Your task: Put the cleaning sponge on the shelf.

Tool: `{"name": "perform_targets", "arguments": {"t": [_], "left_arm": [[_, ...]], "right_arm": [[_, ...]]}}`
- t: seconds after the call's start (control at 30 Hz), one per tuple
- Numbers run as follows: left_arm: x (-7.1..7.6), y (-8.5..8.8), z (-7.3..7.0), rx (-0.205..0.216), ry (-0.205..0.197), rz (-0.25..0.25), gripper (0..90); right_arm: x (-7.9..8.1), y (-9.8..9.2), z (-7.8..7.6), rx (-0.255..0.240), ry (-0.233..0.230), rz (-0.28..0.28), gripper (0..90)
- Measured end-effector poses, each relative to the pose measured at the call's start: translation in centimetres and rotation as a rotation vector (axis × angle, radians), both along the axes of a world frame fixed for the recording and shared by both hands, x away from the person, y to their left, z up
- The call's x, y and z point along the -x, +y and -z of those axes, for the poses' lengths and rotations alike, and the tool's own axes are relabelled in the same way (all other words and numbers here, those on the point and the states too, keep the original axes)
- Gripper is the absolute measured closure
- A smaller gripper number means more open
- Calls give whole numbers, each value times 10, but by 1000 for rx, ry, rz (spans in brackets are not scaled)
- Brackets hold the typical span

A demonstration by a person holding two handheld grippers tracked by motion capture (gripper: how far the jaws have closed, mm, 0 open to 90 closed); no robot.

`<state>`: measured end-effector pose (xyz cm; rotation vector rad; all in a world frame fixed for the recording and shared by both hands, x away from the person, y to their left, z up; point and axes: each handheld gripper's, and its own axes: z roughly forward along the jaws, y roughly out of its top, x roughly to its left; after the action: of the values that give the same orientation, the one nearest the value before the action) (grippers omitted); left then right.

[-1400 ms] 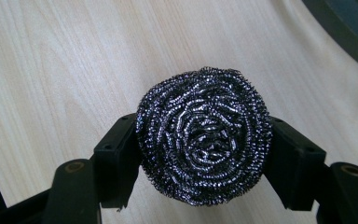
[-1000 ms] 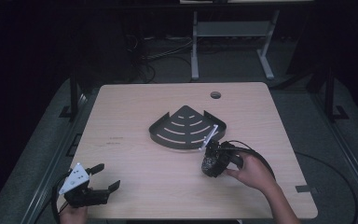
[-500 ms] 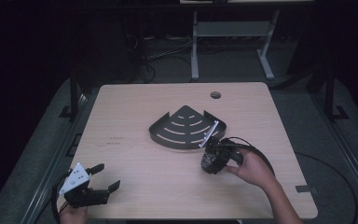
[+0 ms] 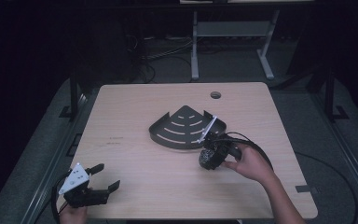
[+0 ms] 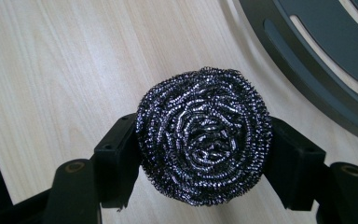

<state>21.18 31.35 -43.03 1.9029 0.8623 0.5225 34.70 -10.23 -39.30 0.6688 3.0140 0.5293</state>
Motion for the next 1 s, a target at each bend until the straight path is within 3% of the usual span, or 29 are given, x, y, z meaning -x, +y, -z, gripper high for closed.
{"name": "perform_targets", "arguments": {"t": [1.0], "left_arm": [[0,1,0,1,-2,-2,133]], "right_arm": [[-28,3,-15,-7,23,1,330]]}}
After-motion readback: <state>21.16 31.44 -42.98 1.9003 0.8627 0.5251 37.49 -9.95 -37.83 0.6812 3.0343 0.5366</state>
